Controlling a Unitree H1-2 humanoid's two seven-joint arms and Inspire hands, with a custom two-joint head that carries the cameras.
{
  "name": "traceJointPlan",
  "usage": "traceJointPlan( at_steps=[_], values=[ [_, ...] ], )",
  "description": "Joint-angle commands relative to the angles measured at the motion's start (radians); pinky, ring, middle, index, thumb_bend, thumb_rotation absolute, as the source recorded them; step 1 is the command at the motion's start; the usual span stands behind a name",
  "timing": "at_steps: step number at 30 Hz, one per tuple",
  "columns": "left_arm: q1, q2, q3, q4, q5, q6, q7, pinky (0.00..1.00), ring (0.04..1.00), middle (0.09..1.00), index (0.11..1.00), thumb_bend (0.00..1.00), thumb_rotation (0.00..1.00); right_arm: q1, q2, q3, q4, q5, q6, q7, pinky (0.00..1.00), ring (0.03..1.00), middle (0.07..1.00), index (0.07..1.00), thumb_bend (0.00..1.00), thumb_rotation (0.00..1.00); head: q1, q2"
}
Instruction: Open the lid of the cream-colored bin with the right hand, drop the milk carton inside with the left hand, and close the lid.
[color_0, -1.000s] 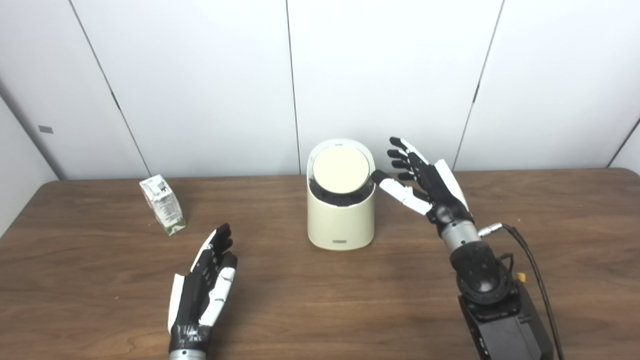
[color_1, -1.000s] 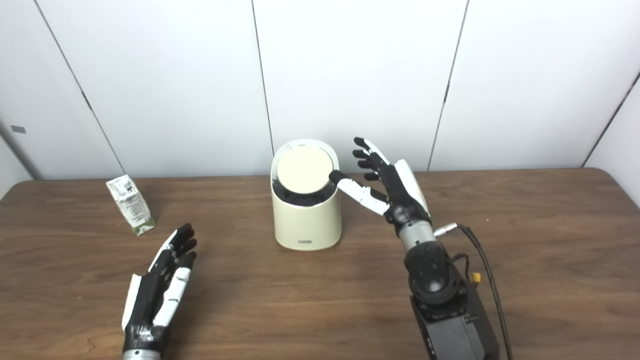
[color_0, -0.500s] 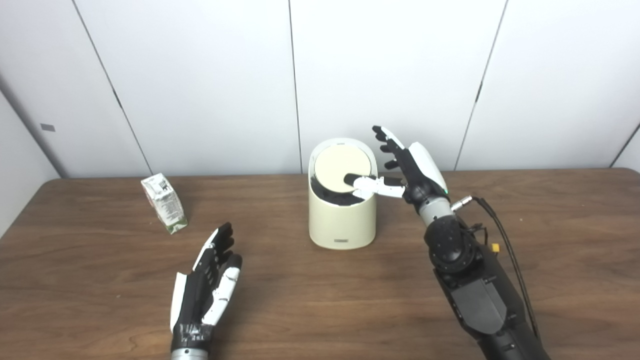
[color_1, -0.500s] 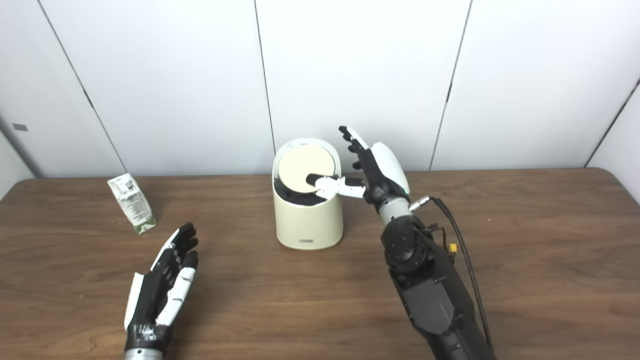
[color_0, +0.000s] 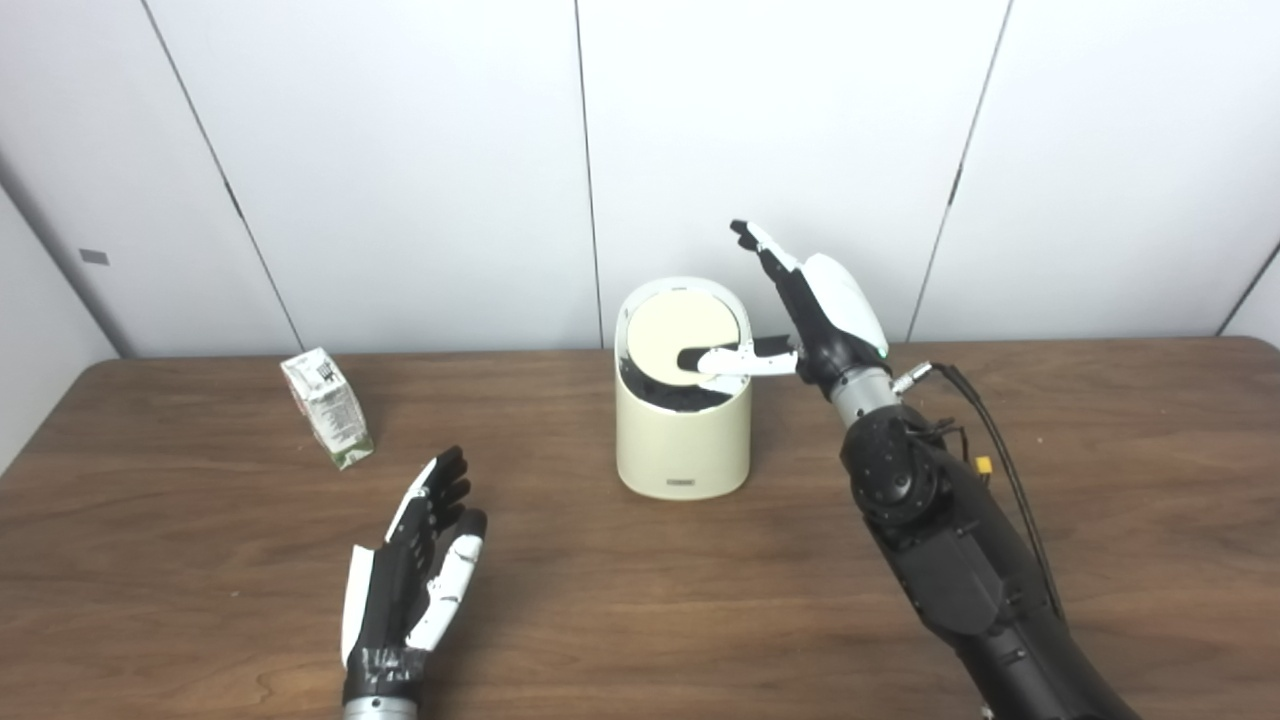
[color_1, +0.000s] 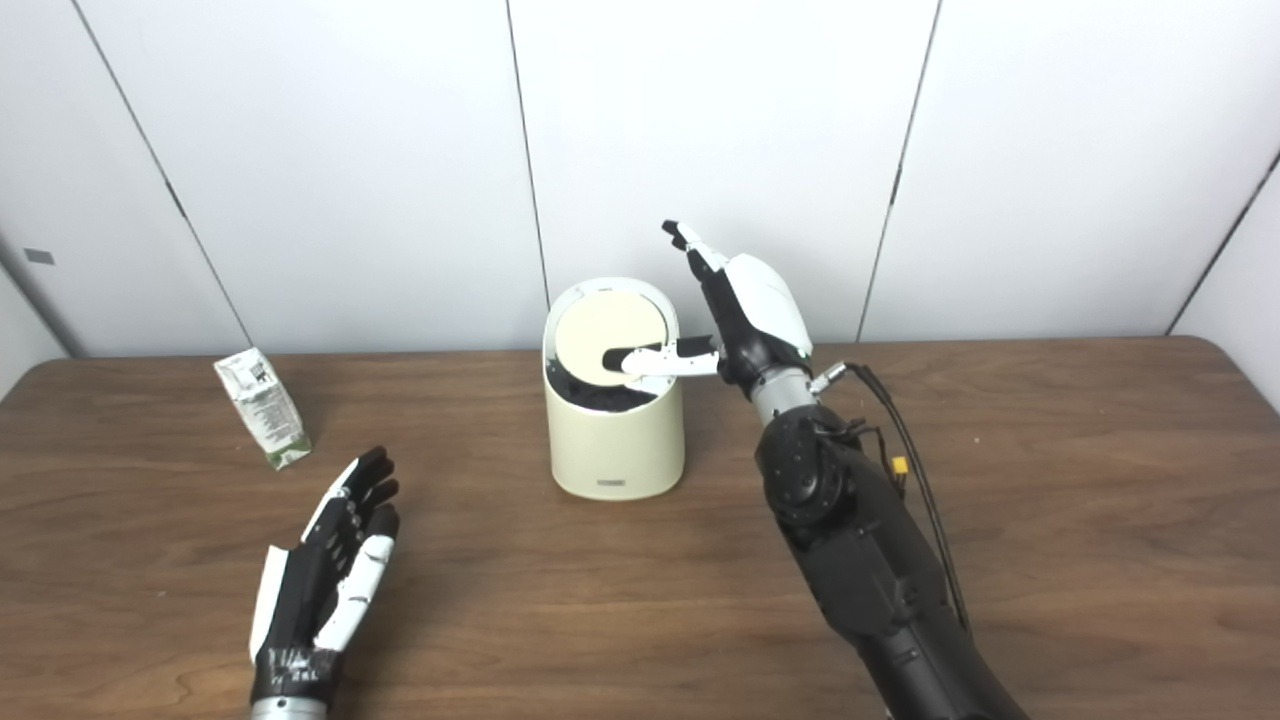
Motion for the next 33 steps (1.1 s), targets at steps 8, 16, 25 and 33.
traceJointPlan(
  at_steps=[8, 16, 25, 33],
  values=[
    [0.062, -0.032, -0.02, 0.031, -0.001, 0.017, 0.012, 0.87, 0.889, 0.909, 0.938, 0.53, 0.71, -0.063, -0.048, 0.074, -0.038, -0.148, -0.038, -0.03, 0.83, 0.904, 0.904, 0.936, 0.84, 0.31, 0.006, 0.015],
    [0.066, -0.036, -0.024, 0.018, 0.005, 0.024, 0.013, 0.86, 0.878, 0.904, 0.936, 0.54, 0.71, -0.135, -0.104, 0.157, -0.074, -0.318, -0.042, -0.011, 0.82, 0.889, 0.886, 0.936, 0.99, 0.15, 0.013, 0.03],
    [0.065, -0.034, -0.023, 0.018, 0.016, 0.028, 0.017, 0.85, 0.874, 0.896, 0.931, 0.54, 0.7, -0.134, -0.077, 0.123, -0.086, -0.282, -0.039, 0.024, 0.81, 0.88, 0.878, 0.921, 0.99, 0.13, 0.016, 0.033],
    [0.064, -0.032, -0.021, 0.015, 0.022, 0.036, 0.023, 0.85, 0.864, 0.891, 0.924, 0.53, 0.68, -0.107, -0.048, 0.082, -0.103, -0.241, -0.015, 0.052, 0.79, 0.887, 0.892, 0.931, 0.96, 0.16, 0.009, 0.032]
  ],
)
